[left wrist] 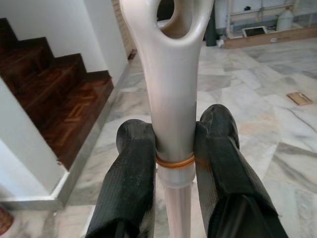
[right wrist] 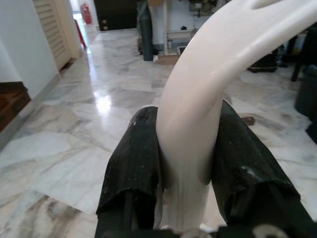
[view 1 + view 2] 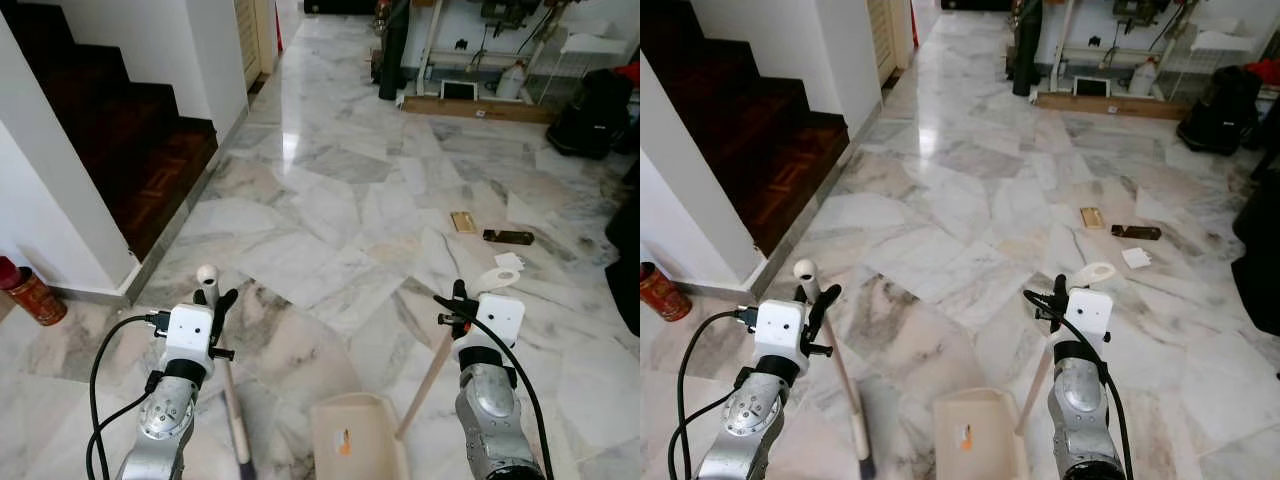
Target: Sweep floor
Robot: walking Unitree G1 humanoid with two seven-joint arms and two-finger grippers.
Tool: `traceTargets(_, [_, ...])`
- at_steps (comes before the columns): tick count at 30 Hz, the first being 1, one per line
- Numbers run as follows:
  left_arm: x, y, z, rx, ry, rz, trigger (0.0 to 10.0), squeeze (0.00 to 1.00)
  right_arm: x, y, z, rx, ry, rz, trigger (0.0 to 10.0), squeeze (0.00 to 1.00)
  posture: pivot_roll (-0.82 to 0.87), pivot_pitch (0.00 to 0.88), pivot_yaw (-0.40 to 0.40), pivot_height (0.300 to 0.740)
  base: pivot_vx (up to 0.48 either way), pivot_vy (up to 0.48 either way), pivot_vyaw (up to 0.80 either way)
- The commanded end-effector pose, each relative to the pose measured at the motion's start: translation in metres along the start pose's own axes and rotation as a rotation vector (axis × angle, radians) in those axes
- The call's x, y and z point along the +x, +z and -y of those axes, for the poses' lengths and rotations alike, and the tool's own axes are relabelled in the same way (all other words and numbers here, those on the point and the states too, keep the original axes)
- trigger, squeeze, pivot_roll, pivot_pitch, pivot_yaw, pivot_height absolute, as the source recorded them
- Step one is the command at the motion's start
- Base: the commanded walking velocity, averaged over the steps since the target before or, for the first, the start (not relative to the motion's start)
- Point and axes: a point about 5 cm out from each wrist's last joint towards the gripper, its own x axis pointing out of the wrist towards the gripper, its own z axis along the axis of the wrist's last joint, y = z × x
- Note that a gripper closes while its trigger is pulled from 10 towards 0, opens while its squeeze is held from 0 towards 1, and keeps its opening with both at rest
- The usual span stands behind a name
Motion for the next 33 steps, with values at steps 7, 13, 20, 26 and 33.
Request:
traceTargets(7, [-0.0028, 0.0042, -0.0091, 0.028, 0.040, 0.023, 10.0, 0.00, 0.0100, 0.0158, -0.0081, 0.037, 0.028, 0.050, 10.0, 0.00, 0.06, 0.063, 0.003, 0.740, 0.000, 0.000, -0.22])
traceTargets(13, [-0.0055, 0.0038, -0.0089, 0.024, 0.041, 0.022, 10.0, 0.00, 0.0102, 0.0175, -0.0067, 0.016, 0.033, 0.056, 10.0, 0.00, 0.05, 0.076, -0.005, 0.740, 0.000, 0.000, -0.13])
traceTargets(20, [-0.0095, 0.0029, -0.0139, 0.035, 0.053, 0.015, 10.0, 0.00, 0.0071, 0.0147, -0.0074, 0.016, 0.035, 0.045, 10.0, 0.00, 0.06, 0.093, -0.003, 0.740, 0.000, 0.000, -0.69])
traceTargets(26, [-0.0098, 0.0029, -0.0150, 0.042, 0.052, 0.015, 10.0, 0.00, 0.0071, 0.0137, -0.0084, 0.020, 0.039, 0.037, 10.0, 0.00, 0.06, 0.086, 0.001, 0.740, 0.000, 0.000, -0.80])
traceTargets(33, [-0.0092, 0.0039, -0.0137, 0.048, 0.045, 0.018, 10.0, 0.00, 0.0082, 0.0159, -0.0094, 0.013, 0.044, 0.052, 10.0, 0.00, 0.06, 0.077, -0.001, 0.740, 0.000, 0.000, -0.66])
